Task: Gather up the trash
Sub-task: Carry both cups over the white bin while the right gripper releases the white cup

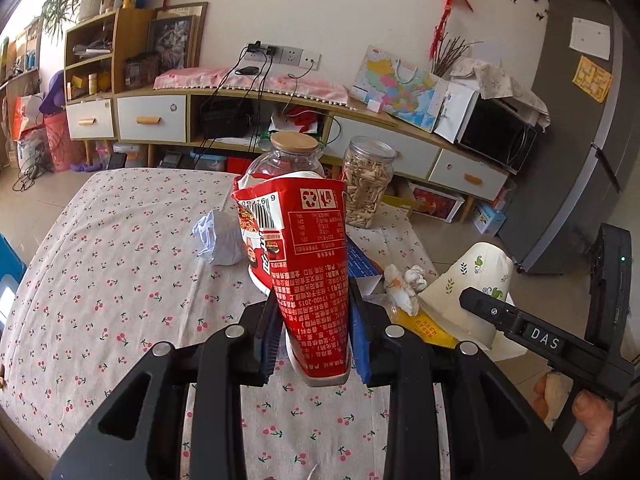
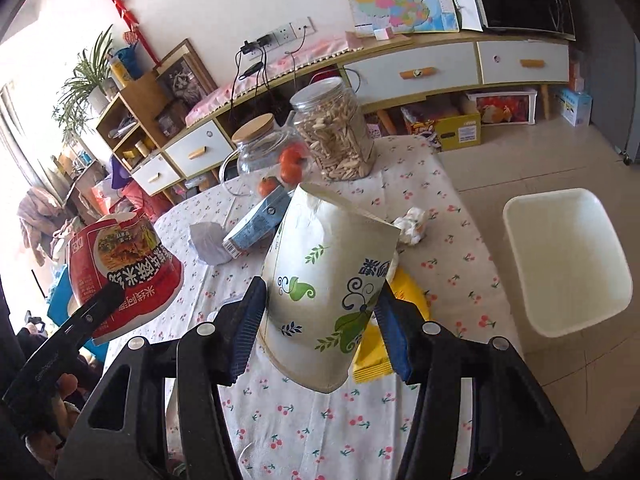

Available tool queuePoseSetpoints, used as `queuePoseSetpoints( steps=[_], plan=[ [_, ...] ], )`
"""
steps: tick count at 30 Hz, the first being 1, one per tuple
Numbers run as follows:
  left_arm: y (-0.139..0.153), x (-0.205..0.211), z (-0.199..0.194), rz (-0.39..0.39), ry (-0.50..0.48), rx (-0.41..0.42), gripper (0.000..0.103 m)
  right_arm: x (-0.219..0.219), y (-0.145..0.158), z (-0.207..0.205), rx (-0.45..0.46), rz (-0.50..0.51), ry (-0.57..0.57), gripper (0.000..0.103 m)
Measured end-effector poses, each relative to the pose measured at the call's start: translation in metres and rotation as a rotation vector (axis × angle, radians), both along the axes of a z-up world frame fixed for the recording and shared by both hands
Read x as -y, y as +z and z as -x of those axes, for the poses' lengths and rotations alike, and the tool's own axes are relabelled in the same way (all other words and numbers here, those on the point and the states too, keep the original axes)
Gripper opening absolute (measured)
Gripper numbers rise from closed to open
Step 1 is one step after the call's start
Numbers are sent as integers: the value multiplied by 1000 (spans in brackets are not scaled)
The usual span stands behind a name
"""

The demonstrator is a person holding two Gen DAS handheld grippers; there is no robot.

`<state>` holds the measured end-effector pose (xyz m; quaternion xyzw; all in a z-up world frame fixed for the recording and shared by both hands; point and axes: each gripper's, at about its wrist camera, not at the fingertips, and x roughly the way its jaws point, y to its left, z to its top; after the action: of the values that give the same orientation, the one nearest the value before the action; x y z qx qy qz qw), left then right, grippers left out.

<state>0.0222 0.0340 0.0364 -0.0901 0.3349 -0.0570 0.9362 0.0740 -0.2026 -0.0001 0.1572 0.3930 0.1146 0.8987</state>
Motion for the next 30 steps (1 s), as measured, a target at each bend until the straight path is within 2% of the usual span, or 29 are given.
queuePoseSetpoints(
  steps=[5,8,13,15,19,21,23,25,28,30],
  plan=[
    [8,36,-18,-4,-56,16,30,51,9,-12,62,84,-120,52],
    [12,62,-30,-10,-101,20,30,86,8,-21,68,140,-219,52],
    [13,108,-48,-23,-177,20,30,136,-10,-29,78,357,-397,53],
    [10,127,-56,-28,-205,13,30,151,-23,-33,60,429,-444,53],
    [3,163,-69,-34,-258,-4,30,168,-42,-46,-25,511,-460,57],
    [-2,179,-76,-17,-287,-23,30,176,-43,-46,-51,512,-484,59],
    [-5,197,-86,8,-317,-47,30,187,-39,-44,-61,488,-519,69],
    [-9,215,-93,29,-347,-65,30,199,-30,-37,-44,449,-569,83],
    [-16,244,-105,46,-393,-94,30,220,-15,-22,-12,374,-663,95],
    [-22,260,-110,63,-416,-118,30,237,-10,-14,-1,318,-715,96]
  ],
)
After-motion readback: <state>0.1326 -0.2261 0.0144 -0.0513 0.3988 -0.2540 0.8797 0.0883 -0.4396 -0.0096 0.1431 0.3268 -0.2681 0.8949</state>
